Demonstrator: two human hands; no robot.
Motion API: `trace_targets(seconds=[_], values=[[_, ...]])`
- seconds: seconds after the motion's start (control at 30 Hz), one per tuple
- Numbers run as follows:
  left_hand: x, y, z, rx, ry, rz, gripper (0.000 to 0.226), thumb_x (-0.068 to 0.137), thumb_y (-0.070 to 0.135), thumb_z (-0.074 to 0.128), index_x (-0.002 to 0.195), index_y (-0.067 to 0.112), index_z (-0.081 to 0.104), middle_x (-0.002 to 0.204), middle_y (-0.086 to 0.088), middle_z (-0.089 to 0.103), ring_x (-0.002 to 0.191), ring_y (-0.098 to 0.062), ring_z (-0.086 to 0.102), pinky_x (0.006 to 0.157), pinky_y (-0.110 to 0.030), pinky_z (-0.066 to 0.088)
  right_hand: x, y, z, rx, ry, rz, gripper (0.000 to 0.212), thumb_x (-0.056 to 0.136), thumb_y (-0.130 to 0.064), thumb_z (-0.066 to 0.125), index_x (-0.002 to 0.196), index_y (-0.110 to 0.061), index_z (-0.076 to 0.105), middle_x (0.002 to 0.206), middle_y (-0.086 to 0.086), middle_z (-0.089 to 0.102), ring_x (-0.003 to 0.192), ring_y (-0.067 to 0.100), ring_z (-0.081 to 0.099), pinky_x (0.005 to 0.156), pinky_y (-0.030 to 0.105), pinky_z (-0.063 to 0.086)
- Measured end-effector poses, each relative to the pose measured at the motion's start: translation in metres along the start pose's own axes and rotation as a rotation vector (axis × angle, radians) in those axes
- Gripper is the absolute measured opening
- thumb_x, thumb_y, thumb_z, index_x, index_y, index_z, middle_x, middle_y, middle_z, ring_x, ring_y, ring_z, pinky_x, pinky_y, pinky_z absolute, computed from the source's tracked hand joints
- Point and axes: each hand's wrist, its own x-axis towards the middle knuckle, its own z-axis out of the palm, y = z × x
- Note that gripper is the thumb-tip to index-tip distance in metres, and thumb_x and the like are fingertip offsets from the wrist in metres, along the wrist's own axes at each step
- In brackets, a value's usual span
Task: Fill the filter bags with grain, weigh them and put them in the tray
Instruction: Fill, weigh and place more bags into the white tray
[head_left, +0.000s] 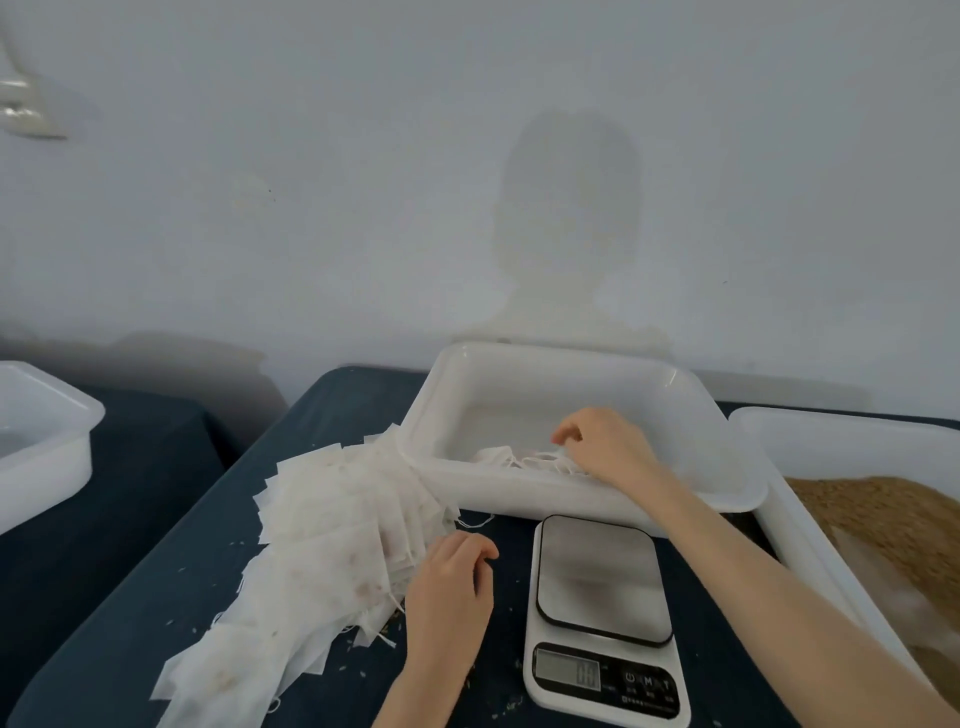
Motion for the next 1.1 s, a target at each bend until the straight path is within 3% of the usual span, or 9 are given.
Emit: trace_targets(seconds=[0.2,0.33,0.43,0.6,0.67,0.77,0.87,1.0,1.1], values=[[0.007,-0.021,-0.050,0.274,0.165,0.086,0.031,0.060,-0.005,0.083,0.080,0.015,0.072,0.083,0.003,0.070,0.075,-0.019,0.065,0.062,-0.031,0.051,-0.066,-0.029,0.023,-0.125,0.227,-0.303,0.032,0.089,-0.020,0.049,0.112,-0.028,0.069,0.118,-0.011,0.067,0.106,0.015,0.061,0.088,0.030,0.049],[-0.002,-0.056,-0.081,0.384,0.107,-0.127,0.036,0.069,0.014,0.084,0.102,0.014,0.069,0.105,0.001,0.067,0.092,-0.024,0.062,0.070,-0.034,0.051,-0.085,-0.032,0.025,0.015,0.395,-0.323,0.019,0.084,-0.013,0.063,0.095,-0.023,0.076,0.107,-0.012,0.071,0.100,0.010,0.064,0.081,0.025,0.049],[-0.012,-0.081,-0.084,0.425,-0.022,-0.130,0.037,0.090,0.019,0.059,0.125,0.026,0.052,0.135,0.015,0.045,0.117,-0.012,0.046,0.083,-0.023,0.045,-0.098,-0.042,0.030,0.102,0.354,-0.358,0.017,0.086,-0.016,0.063,0.092,-0.026,0.075,0.102,-0.018,0.070,0.103,0.004,0.061,0.083,0.018,0.044],[-0.014,-0.087,-0.097,0.401,-0.080,-0.056,0.028,0.096,0.019,0.052,0.120,0.029,0.062,0.127,0.024,0.053,0.113,-0.005,0.051,0.079,-0.023,0.049,-0.119,-0.063,0.051,0.184,0.093,-0.338,0.023,0.091,-0.030,0.050,0.101,-0.036,0.070,0.102,-0.025,0.068,0.092,-0.004,0.058,0.078,0.013,0.045],[-0.013,-0.081,-0.103,0.358,-0.003,-0.018,0.022,0.086,0.010,0.069,0.103,0.023,0.074,0.105,0.018,0.069,0.094,-0.010,0.064,0.064,-0.026,0.053,-0.126,-0.070,0.059,0.212,0.010,-0.311,0.024,0.092,-0.031,0.049,0.103,-0.038,0.069,0.099,-0.023,0.068,0.085,-0.003,0.058,0.074,0.013,0.046],[-0.016,-0.072,-0.111,0.357,0.138,0.154,0.042,0.044,-0.004,0.093,0.078,0.016,0.079,0.075,0.011,0.072,0.065,-0.009,0.068,0.041,-0.022,0.049,-0.132,-0.078,0.066,0.309,-0.063,-0.261,0.022,0.092,-0.034,0.051,0.103,-0.037,0.071,0.088,-0.019,0.069,0.076,-0.001,0.059,0.069,0.013,0.046],[-0.019,-0.064,-0.111,0.381,0.176,0.291,0.060,0.033,-0.010,0.091,0.086,0.014,0.078,0.085,0.007,0.074,0.073,-0.016,0.069,0.053,-0.024,0.053,-0.134,-0.089,0.067,0.614,-0.177,-0.190,0.023,0.095,-0.039,0.052,0.099,-0.031,0.072,0.085,-0.014,0.071,0.075,0.002,0.063,0.073,0.021,0.051],[-0.024,-0.048,-0.101,0.472,0.300,0.574,0.030,0.072,0.002,0.060,0.093,0.015,0.076,0.099,0.003,0.073,0.096,-0.017,0.056,0.076,-0.026,0.042,-0.136,-0.102,0.061,0.948,-0.301,-0.136,0.024,0.098,-0.040,0.050,0.095,-0.029,0.070,0.090,-0.005,0.072,0.077,0.004,0.065,0.071,0.021,0.055],[-0.023,-0.032,-0.095,0.492,0.326,0.684,0.038,0.090,0.005,0.040,0.084,0.018,0.075,0.101,0.002,0.072,0.100,-0.015,0.052,0.080,-0.028,0.040,-0.137,-0.102,0.063,0.983,-0.303,-0.117,0.022,0.096,-0.037,0.054,0.097,-0.023,0.072,0.088,-0.003,0.071,0.084,0.010,0.068,0.072,0.024,0.057]])
